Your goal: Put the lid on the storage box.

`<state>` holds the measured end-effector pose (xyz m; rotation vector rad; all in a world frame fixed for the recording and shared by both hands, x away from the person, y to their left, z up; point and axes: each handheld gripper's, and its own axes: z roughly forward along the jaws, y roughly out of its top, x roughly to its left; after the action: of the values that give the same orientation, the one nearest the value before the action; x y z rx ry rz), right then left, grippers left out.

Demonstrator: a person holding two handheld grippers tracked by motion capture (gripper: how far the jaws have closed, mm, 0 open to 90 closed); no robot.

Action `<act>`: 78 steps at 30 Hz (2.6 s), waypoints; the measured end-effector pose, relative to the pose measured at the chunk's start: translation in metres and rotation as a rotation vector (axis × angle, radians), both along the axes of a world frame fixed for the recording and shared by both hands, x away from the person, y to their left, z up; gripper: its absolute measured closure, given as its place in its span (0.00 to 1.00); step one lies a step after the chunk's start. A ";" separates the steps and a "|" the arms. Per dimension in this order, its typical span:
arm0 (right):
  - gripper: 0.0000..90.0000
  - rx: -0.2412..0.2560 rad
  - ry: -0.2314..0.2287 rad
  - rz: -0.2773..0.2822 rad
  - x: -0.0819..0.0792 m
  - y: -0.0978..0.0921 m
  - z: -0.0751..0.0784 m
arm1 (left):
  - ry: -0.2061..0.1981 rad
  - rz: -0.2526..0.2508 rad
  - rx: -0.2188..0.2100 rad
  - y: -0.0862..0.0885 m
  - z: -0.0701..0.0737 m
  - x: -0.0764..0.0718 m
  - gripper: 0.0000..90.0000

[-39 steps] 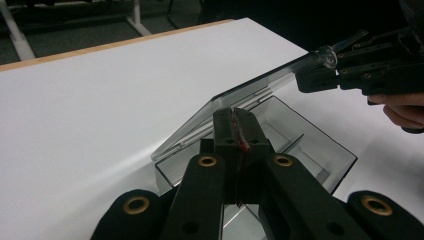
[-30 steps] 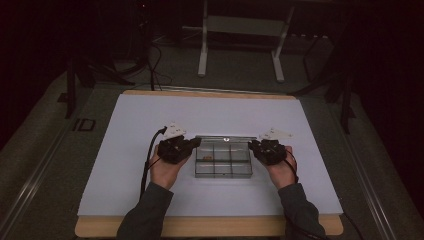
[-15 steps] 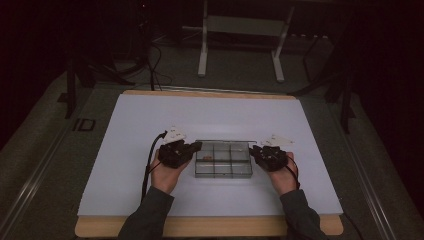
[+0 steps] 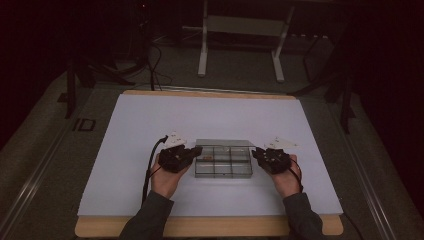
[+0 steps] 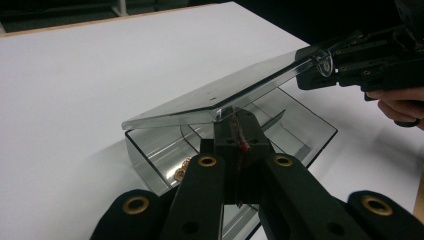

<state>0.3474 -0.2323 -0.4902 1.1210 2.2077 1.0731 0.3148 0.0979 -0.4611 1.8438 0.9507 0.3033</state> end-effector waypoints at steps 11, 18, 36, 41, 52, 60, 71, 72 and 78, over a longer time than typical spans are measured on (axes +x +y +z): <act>0.84 0.003 0.002 -0.009 -0.006 -0.004 -0.004 | 0.006 -0.007 0.003 -0.001 -0.005 -0.004 1.00; 0.87 0.004 0.015 0.000 -0.012 -0.008 -0.009 | 0.012 -0.015 0.013 -0.001 -0.011 -0.007 1.00; 0.93 0.013 0.051 -0.005 -0.021 -0.011 -0.022 | 0.045 -0.028 0.035 0.002 -0.034 -0.020 1.00; 0.92 0.011 0.058 -0.001 -0.021 -0.011 -0.024 | 0.063 -0.027 0.035 0.004 -0.040 -0.023 1.00; 0.92 0.009 0.065 0.006 -0.022 -0.011 -0.027 | 0.076 -0.029 0.038 0.008 -0.047 -0.029 0.99; 0.92 0.006 0.062 0.006 -0.022 -0.013 -0.027 | 0.080 -0.031 0.054 0.010 -0.050 -0.032 0.99; 0.92 0.004 0.063 0.012 -0.022 -0.012 -0.028 | 0.108 -0.038 0.068 0.010 -0.057 -0.033 0.99; 0.92 0.003 0.065 0.012 -0.022 -0.012 -0.028 | 0.114 -0.038 0.076 0.010 -0.057 -0.033 0.99; 0.92 0.005 0.064 0.010 -0.021 -0.013 -0.028 | 0.119 -0.048 0.086 0.011 -0.059 -0.035 0.99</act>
<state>0.3259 -0.2449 -0.5186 1.1625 2.2634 1.0611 0.2801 0.1090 -0.5196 1.9780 0.9859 0.2091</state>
